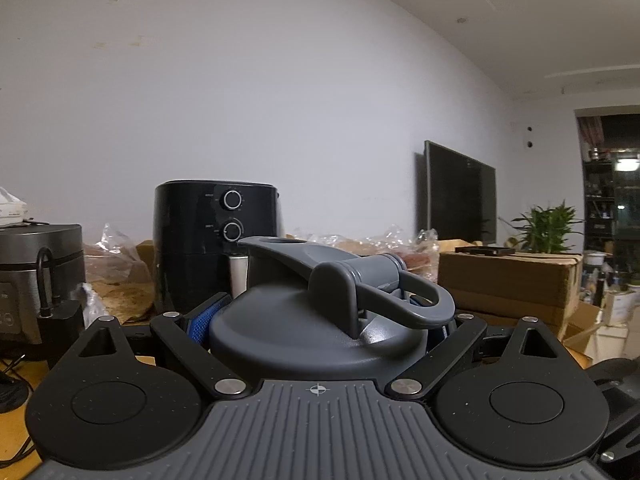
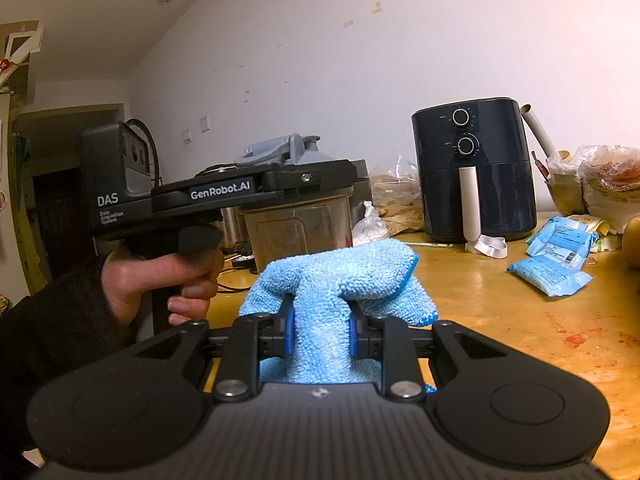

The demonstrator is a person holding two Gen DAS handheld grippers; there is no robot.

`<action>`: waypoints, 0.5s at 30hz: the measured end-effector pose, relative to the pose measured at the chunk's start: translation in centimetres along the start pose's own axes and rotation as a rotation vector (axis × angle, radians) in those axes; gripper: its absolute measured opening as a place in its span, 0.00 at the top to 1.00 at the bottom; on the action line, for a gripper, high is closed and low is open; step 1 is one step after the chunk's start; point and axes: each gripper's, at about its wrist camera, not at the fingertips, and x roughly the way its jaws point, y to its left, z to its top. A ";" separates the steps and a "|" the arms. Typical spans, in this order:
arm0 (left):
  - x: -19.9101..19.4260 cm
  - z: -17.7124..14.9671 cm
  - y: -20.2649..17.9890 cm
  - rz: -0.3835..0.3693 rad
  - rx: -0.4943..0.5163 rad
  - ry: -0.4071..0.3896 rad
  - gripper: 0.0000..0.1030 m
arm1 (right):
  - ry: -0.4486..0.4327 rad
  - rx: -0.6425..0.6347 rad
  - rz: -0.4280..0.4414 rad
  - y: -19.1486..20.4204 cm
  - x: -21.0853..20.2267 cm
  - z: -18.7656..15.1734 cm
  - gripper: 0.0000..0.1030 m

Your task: Clean container

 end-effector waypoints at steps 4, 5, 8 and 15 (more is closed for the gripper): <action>0.0 -0.1 0.4 -0.030 0.002 -0.003 0.08 | -0.001 -0.001 0.005 0.1 0.0 0.0 0.78; 0.0 -0.1 0.5 -0.040 0.002 -0.004 0.08 | -0.002 -0.001 0.007 0.1 0.0 0.0 0.78; 0.0 -0.2 0.8 -0.064 0.005 -0.005 0.08 | -0.003 -0.002 0.011 0.1 0.0 0.0 0.78; 0.2 -0.3 1.6 -0.144 0.007 -0.010 0.08 | -0.003 -0.005 0.021 0.4 0.1 -0.1 0.78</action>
